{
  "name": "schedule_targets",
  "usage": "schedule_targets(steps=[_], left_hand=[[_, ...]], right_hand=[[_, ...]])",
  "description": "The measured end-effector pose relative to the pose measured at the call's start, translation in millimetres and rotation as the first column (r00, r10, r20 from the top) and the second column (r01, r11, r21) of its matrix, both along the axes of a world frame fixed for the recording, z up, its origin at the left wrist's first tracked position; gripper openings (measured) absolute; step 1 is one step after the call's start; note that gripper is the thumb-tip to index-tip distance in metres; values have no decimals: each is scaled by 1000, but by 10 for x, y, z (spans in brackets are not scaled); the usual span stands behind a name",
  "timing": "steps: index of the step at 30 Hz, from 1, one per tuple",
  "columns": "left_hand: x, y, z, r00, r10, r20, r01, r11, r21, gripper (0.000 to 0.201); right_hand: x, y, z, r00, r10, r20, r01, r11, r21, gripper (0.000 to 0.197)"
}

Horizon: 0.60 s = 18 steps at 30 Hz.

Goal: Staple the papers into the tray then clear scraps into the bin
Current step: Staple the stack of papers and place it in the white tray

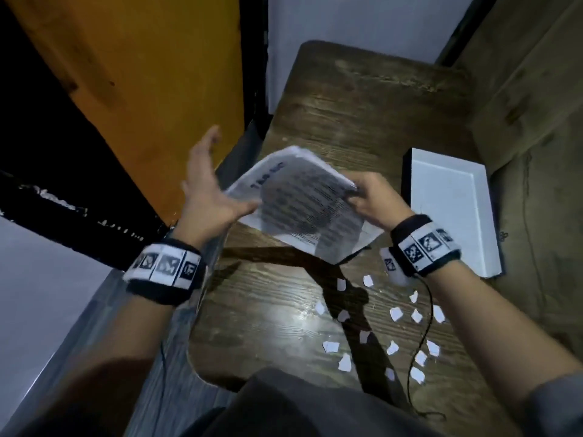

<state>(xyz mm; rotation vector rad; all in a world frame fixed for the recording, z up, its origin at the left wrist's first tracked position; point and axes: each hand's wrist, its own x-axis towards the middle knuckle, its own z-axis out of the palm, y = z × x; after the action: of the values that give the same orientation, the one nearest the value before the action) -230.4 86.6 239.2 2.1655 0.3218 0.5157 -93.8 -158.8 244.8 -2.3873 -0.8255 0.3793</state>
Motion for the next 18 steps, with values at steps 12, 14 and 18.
schedule_targets(steps=[12, 14, 18], left_hand=[[-53, 237, -404, 983, -97, -154, -6, 827, -563, 33], [-54, 209, -481, 990, -56, -127, -29, 808, -589, 35], [-8, 14, -558, 989, 128, -76, -148, 772, -618, 27]], right_hand=[[193, -780, -476, 842, -369, -393, 457, 876, 157, 86], [155, -773, -724, 784, -328, -527, 496, 841, 214, 81], [33, -404, -647, 797, -401, -451, 590, 678, 438, 39]])
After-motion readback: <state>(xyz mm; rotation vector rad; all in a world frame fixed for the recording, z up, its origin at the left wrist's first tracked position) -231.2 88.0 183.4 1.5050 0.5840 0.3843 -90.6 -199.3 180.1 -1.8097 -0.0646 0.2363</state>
